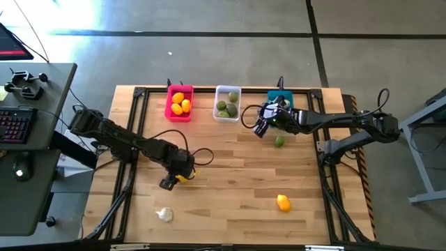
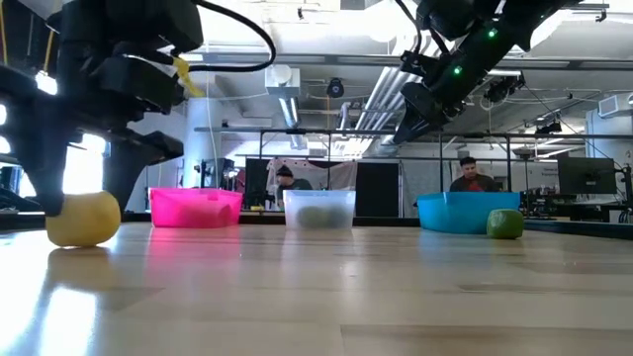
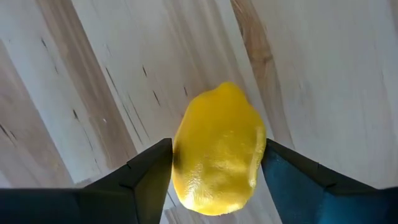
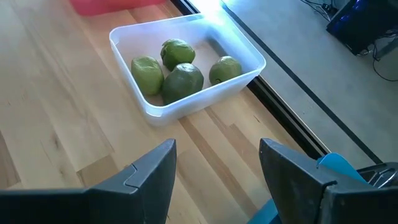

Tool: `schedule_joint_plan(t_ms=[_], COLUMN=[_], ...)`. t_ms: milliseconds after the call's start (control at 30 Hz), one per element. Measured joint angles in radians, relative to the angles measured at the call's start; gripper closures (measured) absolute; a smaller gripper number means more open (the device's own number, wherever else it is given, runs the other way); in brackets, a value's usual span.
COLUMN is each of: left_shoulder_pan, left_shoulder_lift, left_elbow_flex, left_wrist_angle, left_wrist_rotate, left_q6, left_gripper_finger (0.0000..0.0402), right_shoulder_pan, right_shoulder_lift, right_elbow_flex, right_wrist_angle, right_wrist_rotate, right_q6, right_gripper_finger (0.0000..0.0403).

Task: Sort produce into baskets
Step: Put the lemon into the pink bin

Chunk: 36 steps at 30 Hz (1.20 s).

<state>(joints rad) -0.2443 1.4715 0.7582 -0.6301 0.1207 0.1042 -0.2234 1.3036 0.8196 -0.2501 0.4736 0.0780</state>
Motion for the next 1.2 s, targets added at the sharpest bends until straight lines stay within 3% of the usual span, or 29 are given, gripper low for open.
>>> schedule_joint_plan(t_ms=[167, 367, 533, 933, 1200], left_shoulder_pan=[0.000, 0.018, 0.097, 0.568, 0.776], left_shoulder_lift=[0.000, -0.001, -0.016, -0.241, -0.256], left_elbow_flex=[0.000, 0.001, 0.032, 0.062, 0.055], left_wrist_angle=[0.015, 0.017, -0.025, 0.044, 0.285], left_wrist_rotate=[-0.005, -0.083, -0.111, -0.139, -0.241], left_q6=[-0.007, 0.001, 0.015, -0.038, -0.186], left_gripper_finger=[0.0223, 0.0295, 0.0317, 0.0320, 0.0320], right_shoulder_pan=[0.000, 0.000, 0.000, 0.000, 0.000], right_shoulder_lift=[0.000, 0.000, 0.000, 0.000, 0.000], right_elbow_flex=[0.000, 0.000, 0.000, 0.000, 0.000], right_wrist_angle=[0.000, 0.000, 0.000, -0.003, -0.001], right_wrist_rotate=[0.000, 0.000, 0.000, -0.002, -0.002], right_q6=[0.000, 0.000, -0.007, 0.000, 0.024], right_gripper_finger=[0.0181, 0.0181, 0.0181, 0.0181, 0.0181])
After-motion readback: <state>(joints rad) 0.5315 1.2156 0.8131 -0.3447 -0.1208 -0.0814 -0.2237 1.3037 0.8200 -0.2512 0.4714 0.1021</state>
